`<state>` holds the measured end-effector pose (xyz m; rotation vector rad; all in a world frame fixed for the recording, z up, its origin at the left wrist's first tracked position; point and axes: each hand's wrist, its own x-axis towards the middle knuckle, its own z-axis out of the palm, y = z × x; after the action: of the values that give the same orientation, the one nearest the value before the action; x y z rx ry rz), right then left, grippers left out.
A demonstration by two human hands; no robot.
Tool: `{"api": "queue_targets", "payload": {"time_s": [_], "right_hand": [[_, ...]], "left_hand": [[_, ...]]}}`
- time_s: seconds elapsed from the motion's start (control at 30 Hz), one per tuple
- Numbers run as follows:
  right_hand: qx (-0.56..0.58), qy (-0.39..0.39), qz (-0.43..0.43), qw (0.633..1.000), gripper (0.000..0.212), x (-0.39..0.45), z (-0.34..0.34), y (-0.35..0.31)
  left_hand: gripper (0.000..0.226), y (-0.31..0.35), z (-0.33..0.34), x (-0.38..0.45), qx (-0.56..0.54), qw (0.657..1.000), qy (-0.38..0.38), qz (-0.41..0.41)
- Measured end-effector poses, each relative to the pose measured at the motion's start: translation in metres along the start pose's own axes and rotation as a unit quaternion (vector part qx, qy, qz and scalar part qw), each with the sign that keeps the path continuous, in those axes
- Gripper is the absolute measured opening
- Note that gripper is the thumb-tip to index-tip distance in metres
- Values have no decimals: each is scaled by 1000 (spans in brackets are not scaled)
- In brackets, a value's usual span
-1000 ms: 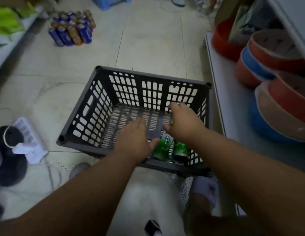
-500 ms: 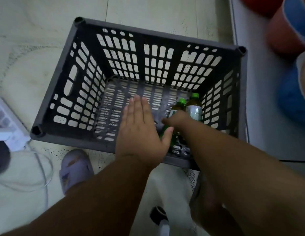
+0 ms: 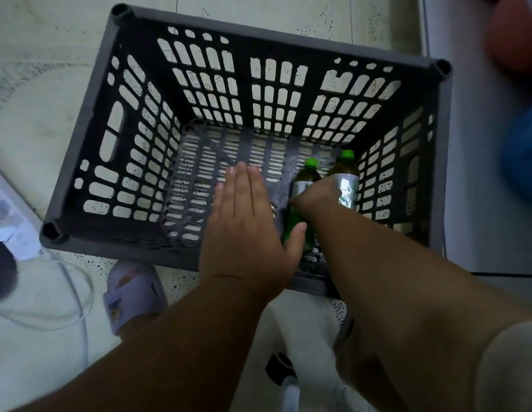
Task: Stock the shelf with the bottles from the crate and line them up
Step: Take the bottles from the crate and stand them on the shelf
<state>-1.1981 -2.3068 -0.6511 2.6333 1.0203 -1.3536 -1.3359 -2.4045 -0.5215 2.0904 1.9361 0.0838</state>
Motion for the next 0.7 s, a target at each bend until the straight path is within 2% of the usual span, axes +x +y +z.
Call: {"api": "queue_targets", "payload": {"time_s": [0.1, 0.13, 0.2, 0.27, 0.33, 0.43, 0.47, 0.57, 0.7], "right_hand": [[85, -16, -15, 996, 94, -3, -5, -2], [163, -48, -2, 985, 88, -5, -12, -4], [285, -144, 25, 947, 59, -12, -35, -6], [330, -240, 33, 912, 33, -24, -60, -2], [348, -283, 4, 894, 30, -38, -77, -3], [329, -253, -68, 907, 55, -70, -100, -7], [325, -239, -93, 910, 53, -84, -107, -9], [319, -188, -161, 915, 19, -136, -137, -9], [337, -129, -237, 902, 18, -208, -177, 4]], "left_hand": [[94, 0, 2, 1, -5, 1000, 9, 9], [95, 0, 2, 1, -6, 1000, 8, 11], [96, 0, 0, 1, -4, 1000, 1, 9], [96, 1, -3, 1, 1, 1000, -7, 11], [95, 3, -8, -1, 1, 1000, -13, 11], [95, 5, -17, -4, -16, 999, -36, 3], [94, 5, -22, -7, -32, 998, -46, 1], [92, 4, -47, -16, -103, 993, -54, 10], [91, 17, -101, -42, -160, 985, -34, 60]]}}
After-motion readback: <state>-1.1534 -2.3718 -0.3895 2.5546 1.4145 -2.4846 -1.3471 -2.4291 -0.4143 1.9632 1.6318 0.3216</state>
